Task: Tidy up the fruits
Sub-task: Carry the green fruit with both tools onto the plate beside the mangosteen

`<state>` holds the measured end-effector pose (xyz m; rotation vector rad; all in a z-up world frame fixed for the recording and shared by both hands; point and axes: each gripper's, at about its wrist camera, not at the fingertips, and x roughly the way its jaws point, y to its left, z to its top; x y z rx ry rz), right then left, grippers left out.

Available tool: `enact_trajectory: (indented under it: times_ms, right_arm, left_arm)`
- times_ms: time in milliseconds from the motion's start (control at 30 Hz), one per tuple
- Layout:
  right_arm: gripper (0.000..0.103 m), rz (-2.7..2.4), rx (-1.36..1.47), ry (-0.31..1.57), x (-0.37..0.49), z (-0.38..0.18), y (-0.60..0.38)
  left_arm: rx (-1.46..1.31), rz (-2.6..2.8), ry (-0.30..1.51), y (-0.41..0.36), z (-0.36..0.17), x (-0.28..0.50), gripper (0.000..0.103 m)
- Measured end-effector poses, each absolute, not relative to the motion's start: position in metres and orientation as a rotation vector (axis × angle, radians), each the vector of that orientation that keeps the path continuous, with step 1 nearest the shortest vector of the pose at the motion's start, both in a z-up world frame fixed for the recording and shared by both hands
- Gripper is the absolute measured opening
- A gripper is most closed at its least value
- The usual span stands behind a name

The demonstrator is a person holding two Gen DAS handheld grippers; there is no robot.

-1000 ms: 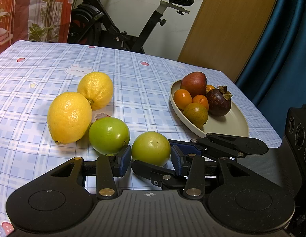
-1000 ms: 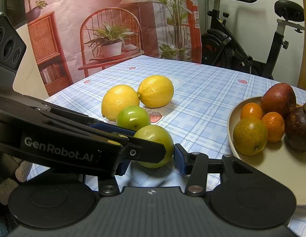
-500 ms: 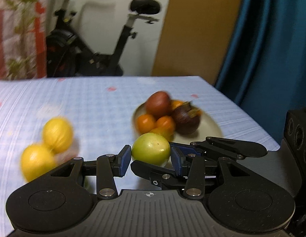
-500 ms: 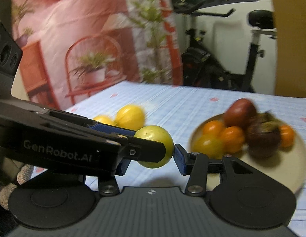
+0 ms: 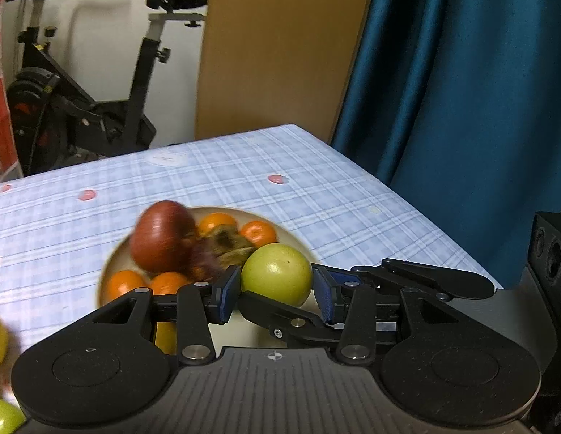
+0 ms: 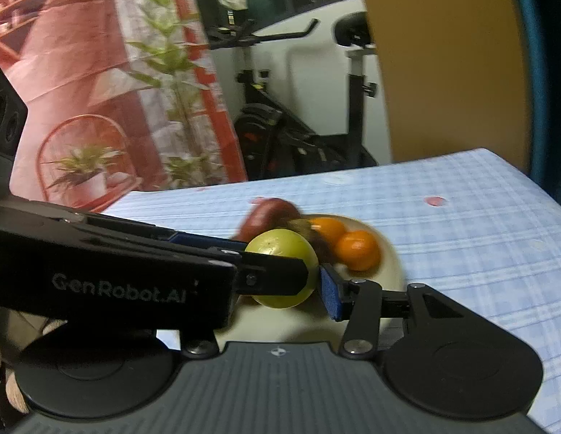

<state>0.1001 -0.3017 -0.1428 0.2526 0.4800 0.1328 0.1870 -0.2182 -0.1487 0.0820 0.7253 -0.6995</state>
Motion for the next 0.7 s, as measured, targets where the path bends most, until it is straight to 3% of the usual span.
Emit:
enact_trajectory:
  times_ms: [700]
  right_arm:
    - [0.049,0.057,0.239,0.505,0.114,-0.160,-0.330]
  left_arm:
    - [0.119,-0.726,0.736,-0.244,-0.159,0.200,0.047]
